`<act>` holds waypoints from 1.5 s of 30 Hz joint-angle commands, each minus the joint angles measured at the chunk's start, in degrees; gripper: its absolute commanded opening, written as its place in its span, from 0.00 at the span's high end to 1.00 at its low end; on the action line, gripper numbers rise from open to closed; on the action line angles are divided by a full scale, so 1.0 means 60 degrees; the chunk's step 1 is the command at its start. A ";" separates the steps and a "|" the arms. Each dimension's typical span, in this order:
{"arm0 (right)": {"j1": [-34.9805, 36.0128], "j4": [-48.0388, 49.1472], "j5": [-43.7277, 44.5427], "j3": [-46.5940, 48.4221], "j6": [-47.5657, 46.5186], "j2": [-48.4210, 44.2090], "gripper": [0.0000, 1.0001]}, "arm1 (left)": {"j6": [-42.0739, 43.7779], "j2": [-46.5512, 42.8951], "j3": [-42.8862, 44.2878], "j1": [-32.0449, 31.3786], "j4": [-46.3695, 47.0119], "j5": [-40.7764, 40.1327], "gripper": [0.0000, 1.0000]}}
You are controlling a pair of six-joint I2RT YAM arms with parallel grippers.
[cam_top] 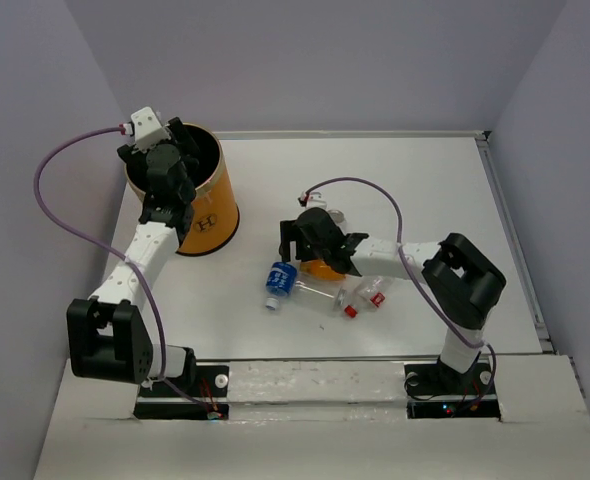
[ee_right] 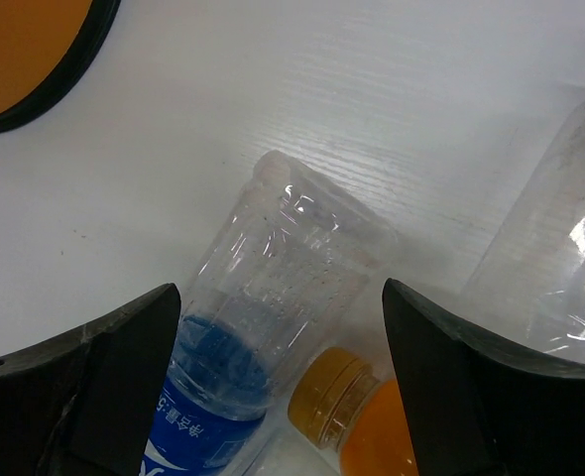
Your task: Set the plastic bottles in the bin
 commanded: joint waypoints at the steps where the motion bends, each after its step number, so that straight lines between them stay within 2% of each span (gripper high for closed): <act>1: 0.0064 -0.0087 0.0307 0.0617 0.0117 0.0236 0.12 | -0.0019 -0.0688 -0.0388 0.0039 0.1309 -0.0546 0.01; 6: 0.0151 -0.0145 0.0248 0.1027 0.0248 0.0718 0.12 | -0.0632 -0.1988 -0.0169 0.0039 0.0375 -0.0080 0.01; 9: 0.0151 -0.0131 0.0262 0.1290 0.0379 0.1041 0.13 | -0.1452 -0.3073 -0.0095 0.0024 -0.0432 0.0930 0.01; 12: 0.0151 -0.0160 0.0306 0.1496 0.0555 0.1276 0.14 | -0.2448 -0.4099 0.0007 0.0009 -0.1909 0.2408 0.01; 13: 0.0151 -0.0160 0.0306 0.1584 0.0629 0.1378 0.14 | -0.2639 -0.4638 0.0022 0.0009 -0.2320 0.3340 0.01; 16: 0.0151 -0.0175 0.0263 0.1818 0.0673 0.1641 0.14 | -0.2612 -0.5490 -0.0270 -0.0005 -0.3508 0.5013 0.01; 18: 0.0151 -0.0175 0.0262 0.1936 0.0702 0.1759 0.14 | -0.2407 -0.6355 -0.0563 0.0009 -0.4503 0.5355 0.01; 22: 0.0151 -0.0030 0.0409 0.2214 0.0907 0.1935 0.16 | -0.2070 -0.7703 -0.1368 -0.0005 -0.5838 0.5357 0.01; 23: 0.0151 0.0030 0.0438 0.2243 0.0937 0.1950 0.18 | -0.2040 -0.7966 -0.1573 -0.0005 -0.6028 0.5328 0.01; 26: 0.0151 0.0498 0.0526 0.2331 0.1010 0.1921 0.35 | -0.1938 -0.8947 -0.2377 -0.0005 -0.6775 0.5166 0.01; 29: 0.0151 0.0806 0.0585 0.2463 0.1156 0.1834 0.41 | -0.2025 -0.9505 -0.2876 -0.0005 -0.6880 0.5283 0.01; 32: 0.0151 0.1522 0.0672 0.2230 0.1215 0.1249 0.43 | -0.2332 -1.0398 -0.3638 -0.0020 -0.6646 0.5122 0.01; 38: 0.0151 0.2944 0.0893 0.1891 0.0353 -0.0641 0.46 | -0.2318 -1.0650 -0.3494 -0.0458 -0.6792 0.4566 0.01; 42: 0.0239 0.3355 0.0542 0.3353 -0.0889 -0.0746 0.47 | -0.2450 -1.0942 -0.3479 -0.0679 -0.6924 0.4127 0.01; 45: 0.0430 0.3779 0.0526 0.5008 -0.2118 -0.0103 0.47 | -0.2582 -1.1103 -0.3421 -0.0781 -0.7084 0.3805 0.01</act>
